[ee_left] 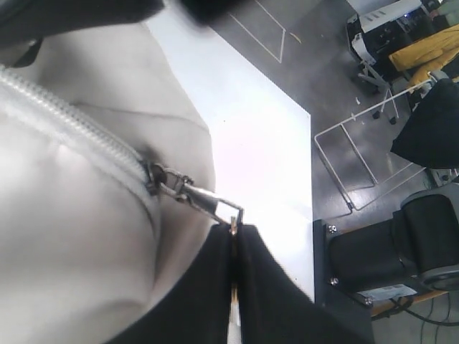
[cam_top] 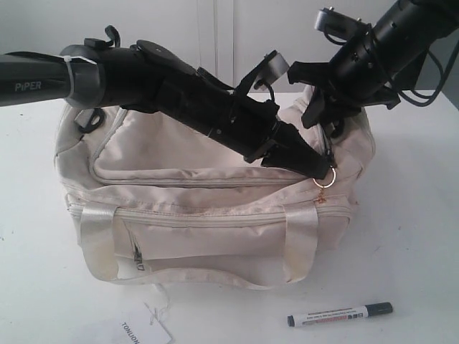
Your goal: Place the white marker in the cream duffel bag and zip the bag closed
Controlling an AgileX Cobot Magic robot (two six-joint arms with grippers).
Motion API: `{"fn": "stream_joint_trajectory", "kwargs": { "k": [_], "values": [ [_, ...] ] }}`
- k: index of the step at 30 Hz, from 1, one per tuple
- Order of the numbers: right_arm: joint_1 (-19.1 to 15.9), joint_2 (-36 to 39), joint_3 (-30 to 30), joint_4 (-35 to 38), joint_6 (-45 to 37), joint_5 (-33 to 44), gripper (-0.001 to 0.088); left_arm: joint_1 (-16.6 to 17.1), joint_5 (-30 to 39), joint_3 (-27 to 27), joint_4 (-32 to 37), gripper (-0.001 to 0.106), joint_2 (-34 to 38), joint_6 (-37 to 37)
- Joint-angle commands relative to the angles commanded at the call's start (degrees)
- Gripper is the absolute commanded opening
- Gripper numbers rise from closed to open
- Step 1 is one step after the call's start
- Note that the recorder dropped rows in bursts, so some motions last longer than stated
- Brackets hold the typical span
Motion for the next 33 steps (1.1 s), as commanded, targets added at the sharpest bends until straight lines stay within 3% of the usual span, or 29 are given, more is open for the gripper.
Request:
{"fn": "stream_joint_trajectory", "kwargs": {
  "k": [9, 19, 25, 33],
  "values": [
    [0.0, -2.26, 0.0, 0.0, 0.87, -3.29, 0.0, 0.0, 0.68, 0.0, 1.71, 0.0, 0.0, 0.0],
    [0.0, -2.26, 0.0, 0.0, 0.87, -4.7, 0.0, 0.0, 3.06, 0.0, 9.83, 0.0, 0.0, -0.11],
    [0.0, -2.26, 0.0, 0.0, 0.87, -5.21, 0.0, 0.0, 3.4, 0.0, 10.18, 0.0, 0.0, -0.11],
    [0.0, -2.26, 0.0, 0.0, 0.87, -7.08, 0.0, 0.0, 7.6, 0.0, 13.79, 0.0, 0.0, -0.11]
  ]
}}
